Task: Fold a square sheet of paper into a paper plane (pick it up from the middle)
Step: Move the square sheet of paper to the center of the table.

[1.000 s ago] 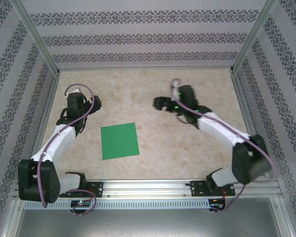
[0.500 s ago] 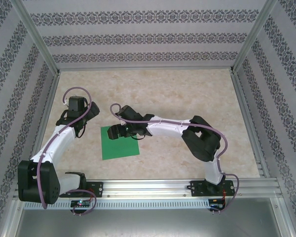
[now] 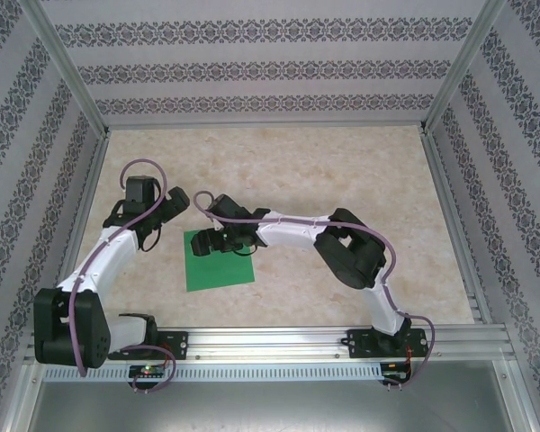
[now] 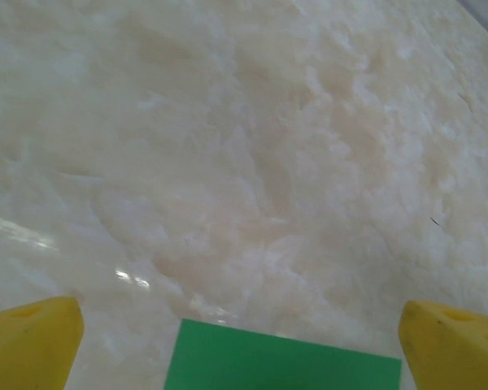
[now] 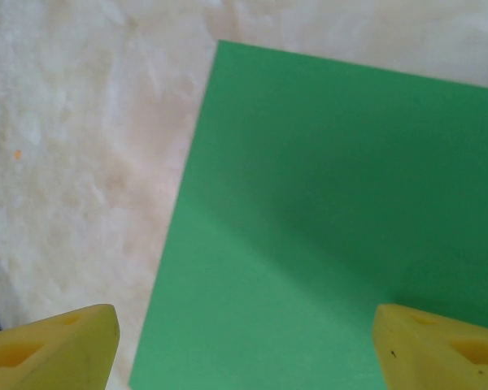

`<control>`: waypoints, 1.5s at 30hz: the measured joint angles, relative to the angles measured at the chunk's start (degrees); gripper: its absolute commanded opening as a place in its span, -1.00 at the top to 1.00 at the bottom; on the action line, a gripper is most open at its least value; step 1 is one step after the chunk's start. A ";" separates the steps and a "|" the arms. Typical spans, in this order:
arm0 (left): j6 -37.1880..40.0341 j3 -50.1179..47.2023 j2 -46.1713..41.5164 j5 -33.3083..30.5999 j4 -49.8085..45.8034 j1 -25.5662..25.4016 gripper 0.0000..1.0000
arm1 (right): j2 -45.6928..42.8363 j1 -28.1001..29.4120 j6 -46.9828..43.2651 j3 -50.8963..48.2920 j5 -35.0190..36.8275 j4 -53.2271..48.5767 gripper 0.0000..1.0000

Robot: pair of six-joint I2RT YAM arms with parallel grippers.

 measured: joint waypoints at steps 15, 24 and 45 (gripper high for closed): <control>-0.09 4.83 15.23 12.57 1.38 -10.91 -1.00 | -11.87 -13.42 -5.38 -17.22 5.53 -0.22 -0.61; -1.33 9.35 16.92 13.03 1.66 -19.85 -1.00 | -22.62 -21.79 -5.29 -26.23 11.43 -6.60 -0.58; -2.21 0.68 -2.95 0.39 4.63 -23.06 -1.00 | -7.67 -22.80 -3.93 -7.98 4.44 -5.92 -0.38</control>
